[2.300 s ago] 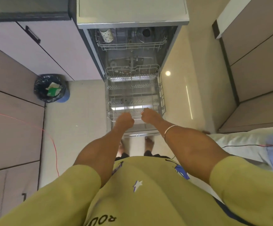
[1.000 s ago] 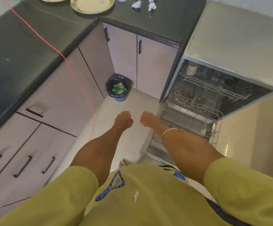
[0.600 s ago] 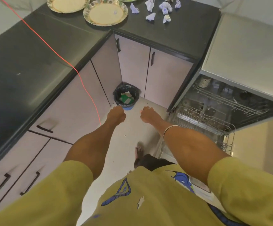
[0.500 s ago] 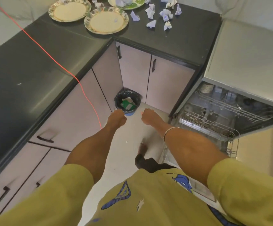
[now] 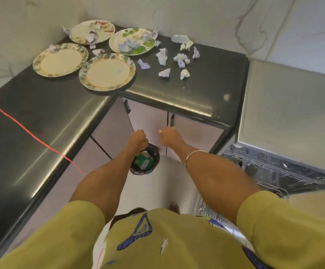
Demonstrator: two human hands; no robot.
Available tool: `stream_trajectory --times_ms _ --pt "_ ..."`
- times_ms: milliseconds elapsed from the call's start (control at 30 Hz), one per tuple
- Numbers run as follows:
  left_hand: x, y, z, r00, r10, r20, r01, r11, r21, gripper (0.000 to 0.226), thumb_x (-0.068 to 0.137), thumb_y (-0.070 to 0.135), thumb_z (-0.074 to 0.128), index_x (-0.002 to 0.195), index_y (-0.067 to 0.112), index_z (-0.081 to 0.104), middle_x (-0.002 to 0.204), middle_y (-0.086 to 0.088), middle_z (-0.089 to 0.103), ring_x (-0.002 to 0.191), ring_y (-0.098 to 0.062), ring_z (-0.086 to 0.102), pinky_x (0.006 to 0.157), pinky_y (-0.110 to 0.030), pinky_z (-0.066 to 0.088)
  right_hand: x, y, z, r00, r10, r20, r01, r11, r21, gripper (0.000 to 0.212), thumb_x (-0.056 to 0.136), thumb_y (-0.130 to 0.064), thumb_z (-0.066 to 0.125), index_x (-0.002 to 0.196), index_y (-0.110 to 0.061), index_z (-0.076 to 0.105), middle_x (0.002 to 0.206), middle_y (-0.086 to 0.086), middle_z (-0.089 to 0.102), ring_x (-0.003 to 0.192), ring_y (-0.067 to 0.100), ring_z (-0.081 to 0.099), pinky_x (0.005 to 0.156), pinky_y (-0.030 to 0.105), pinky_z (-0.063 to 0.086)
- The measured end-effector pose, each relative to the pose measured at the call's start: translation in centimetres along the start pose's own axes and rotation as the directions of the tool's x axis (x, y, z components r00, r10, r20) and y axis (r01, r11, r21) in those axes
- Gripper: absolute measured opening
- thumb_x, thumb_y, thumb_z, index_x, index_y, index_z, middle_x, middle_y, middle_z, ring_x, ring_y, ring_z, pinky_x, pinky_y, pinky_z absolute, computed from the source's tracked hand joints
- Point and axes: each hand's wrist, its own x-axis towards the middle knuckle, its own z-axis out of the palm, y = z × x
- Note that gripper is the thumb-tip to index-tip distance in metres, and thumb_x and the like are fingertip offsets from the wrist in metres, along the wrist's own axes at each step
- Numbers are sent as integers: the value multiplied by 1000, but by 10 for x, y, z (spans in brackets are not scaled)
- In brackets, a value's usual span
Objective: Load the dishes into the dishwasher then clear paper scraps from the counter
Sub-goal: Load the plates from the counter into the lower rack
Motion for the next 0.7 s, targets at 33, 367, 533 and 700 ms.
stream_trajectory --times_ms 33,367,533,700 --pt "12 4 -5 1000 -7 -24 6 999 -43 28 96 7 43 112 -12 55 121 -30 57 111 -44 53 88 -42 43 12 2 -8 1000 0 -15 0 1000 4 37 102 -21 35 121 1 59 122 20 58 116 38 54 93 42 46" --pt "117 21 -90 924 144 -354 -148 989 16 29 94 5 40 110 2 64 102 -19 69 94 -37 65 76 -43 52 132 -11 -83 967 102 -232 -37 962 270 25 100 -17 42 113 -1 57 118 22 60 109 40 57 86 43 47" --pt "186 16 -136 909 155 -387 -150 988 44 24 90 6 44 98 1 66 99 -21 70 92 -38 65 80 -44 53 204 -28 -110 966 144 -214 -76 952 296 25 90 -8 48 110 -1 60 115 23 64 107 41 60 84 40 50" --pt "236 -2 -168 937 138 -322 -111 989 99 32 87 10 45 110 3 65 109 -19 67 100 -37 62 88 -44 52 265 -42 -135 955 208 -211 -117 919 376 27 89 -6 49 113 -2 60 117 21 64 112 37 60 89 38 48"
